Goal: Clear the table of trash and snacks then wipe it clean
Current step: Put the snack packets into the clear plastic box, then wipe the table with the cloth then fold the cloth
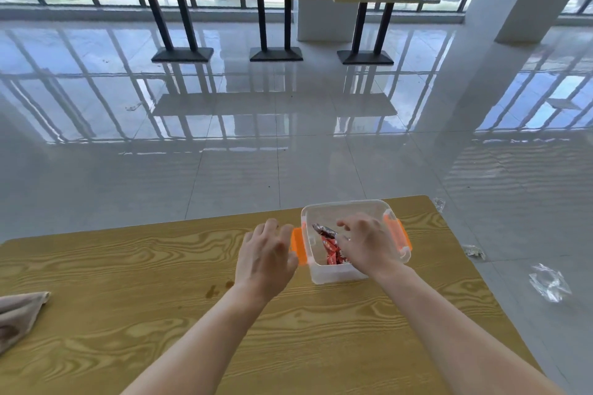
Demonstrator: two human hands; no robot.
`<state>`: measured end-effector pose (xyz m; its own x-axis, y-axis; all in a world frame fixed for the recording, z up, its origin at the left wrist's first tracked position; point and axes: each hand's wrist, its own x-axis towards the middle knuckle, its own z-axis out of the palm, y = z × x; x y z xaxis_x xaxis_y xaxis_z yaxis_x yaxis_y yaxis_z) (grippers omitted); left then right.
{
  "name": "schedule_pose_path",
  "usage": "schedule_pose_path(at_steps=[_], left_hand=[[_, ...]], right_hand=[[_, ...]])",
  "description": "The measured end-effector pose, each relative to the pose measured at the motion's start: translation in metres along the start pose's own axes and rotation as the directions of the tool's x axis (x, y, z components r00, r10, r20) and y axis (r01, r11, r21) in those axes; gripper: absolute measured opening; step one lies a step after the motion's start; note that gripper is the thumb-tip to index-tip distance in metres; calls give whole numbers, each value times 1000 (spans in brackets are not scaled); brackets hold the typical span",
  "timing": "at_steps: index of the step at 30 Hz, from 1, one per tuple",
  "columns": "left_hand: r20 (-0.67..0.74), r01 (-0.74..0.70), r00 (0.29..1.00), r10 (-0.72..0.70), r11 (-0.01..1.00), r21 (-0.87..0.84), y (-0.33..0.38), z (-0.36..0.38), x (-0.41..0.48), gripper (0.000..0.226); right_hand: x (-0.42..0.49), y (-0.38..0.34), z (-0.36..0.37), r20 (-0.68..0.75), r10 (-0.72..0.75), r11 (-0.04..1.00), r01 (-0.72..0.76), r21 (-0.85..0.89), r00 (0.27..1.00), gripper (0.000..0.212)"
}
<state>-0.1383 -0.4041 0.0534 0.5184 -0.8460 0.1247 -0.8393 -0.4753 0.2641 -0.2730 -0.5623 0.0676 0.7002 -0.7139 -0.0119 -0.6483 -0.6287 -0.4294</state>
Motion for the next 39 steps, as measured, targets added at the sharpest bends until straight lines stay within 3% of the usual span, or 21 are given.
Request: schedule_pose_path(at_steps=[3,5,7,9,16,27,39], left_hand=[[-35,40,999,-39,999,14,-17,-13,-23,41],[-62,70,996,-69,997,22,-30,-22,-37,42],[-88,96,992,-93,995,24,-44,-32,-52,45],[-106,128,987,-124,991,30,-59,-41,-68,46],[-152,297,946,-287,953,52,-128,-62,-138,48],[-160,613,786,-597,787,70,-252,-63,-271,53],[-25,773,634,-773,633,51,-372,0,-353,63]], right_hand=[[-10,-26,6,0,-66,998,66,-23,998,8],[-18,-47,10,-9,-119,993,119,-21,993,21],[-24,-64,15,-8,-179,983,179,-32,984,5],[-30,-84,23,9,-223,974,223,-36,975,29],[-52,-167,70,89,-392,918,396,-34,916,34],[-99,-302,181,258,-589,801,596,61,765,33],[-99,-421,305,430,-637,748,647,146,640,43]])
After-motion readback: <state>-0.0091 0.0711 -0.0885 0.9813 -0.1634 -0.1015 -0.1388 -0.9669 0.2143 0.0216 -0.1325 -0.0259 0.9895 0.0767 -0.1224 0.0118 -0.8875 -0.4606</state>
